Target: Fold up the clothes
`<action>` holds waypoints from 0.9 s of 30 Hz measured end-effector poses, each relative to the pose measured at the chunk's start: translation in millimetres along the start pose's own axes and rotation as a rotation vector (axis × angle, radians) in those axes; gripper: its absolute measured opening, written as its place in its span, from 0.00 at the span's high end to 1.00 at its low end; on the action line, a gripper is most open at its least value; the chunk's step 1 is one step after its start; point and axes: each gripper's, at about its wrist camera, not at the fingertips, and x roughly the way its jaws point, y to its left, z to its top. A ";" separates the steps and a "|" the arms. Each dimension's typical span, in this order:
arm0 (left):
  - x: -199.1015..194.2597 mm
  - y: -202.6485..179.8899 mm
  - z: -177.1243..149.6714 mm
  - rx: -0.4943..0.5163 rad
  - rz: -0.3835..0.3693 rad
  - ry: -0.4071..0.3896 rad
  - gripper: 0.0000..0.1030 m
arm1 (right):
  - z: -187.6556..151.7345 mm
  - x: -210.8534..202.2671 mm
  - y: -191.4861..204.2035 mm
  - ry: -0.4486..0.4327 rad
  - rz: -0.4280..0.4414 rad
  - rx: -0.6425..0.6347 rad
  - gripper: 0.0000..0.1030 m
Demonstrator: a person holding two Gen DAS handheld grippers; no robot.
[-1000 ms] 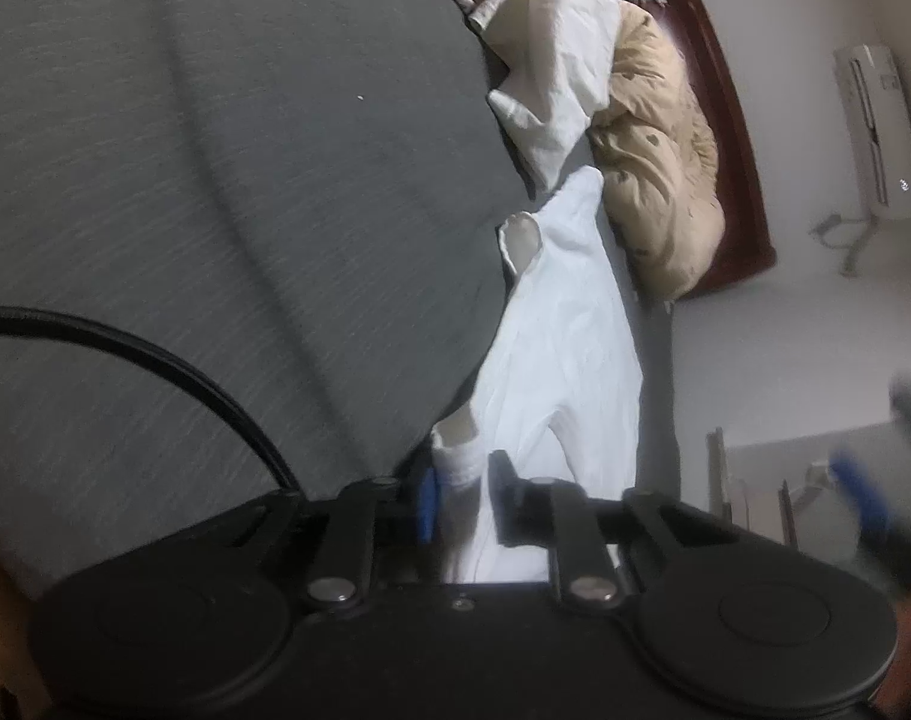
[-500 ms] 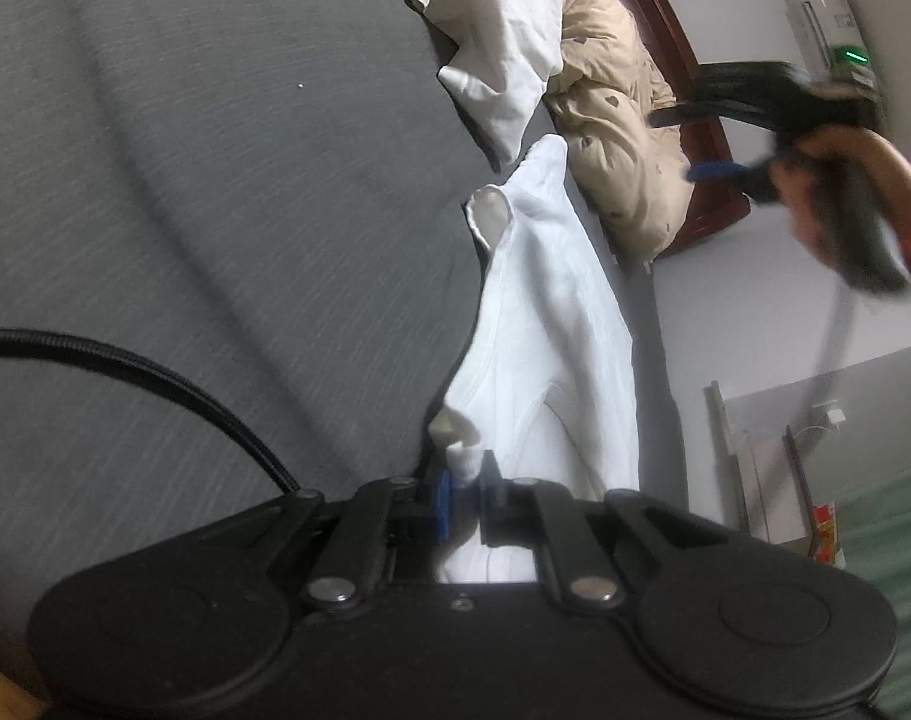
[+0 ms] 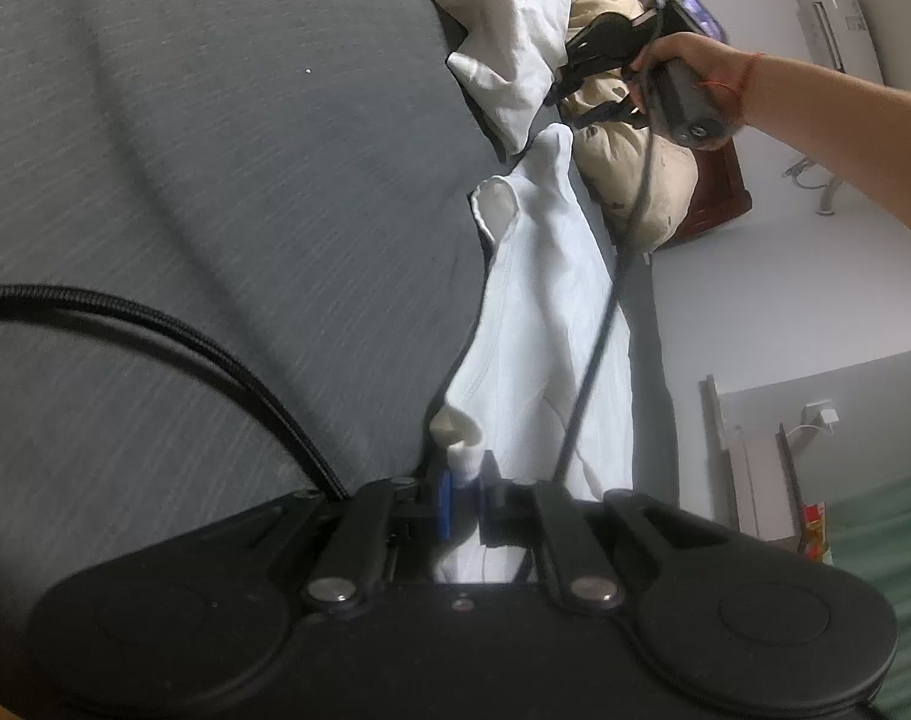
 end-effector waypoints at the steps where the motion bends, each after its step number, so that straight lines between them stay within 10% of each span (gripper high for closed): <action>1: 0.3 -0.3 -0.2 0.002 0.001 0.000 0.90 | 1.7 5.7 0.7 0.006 -0.011 0.002 0.65; 5: 0.7 -0.6 -0.1 0.009 0.002 0.004 0.90 | 8.6 28.3 3.7 0.030 -0.055 0.010 0.66; 9: 1.4 -1.2 -0.3 0.015 0.002 0.004 0.90 | 11.9 46.4 3.8 0.047 -0.079 0.024 0.97; 27: 1.2 -7.1 -6.7 0.075 0.021 -0.016 0.90 | -20.9 27.6 -125.0 -0.028 0.038 0.478 0.97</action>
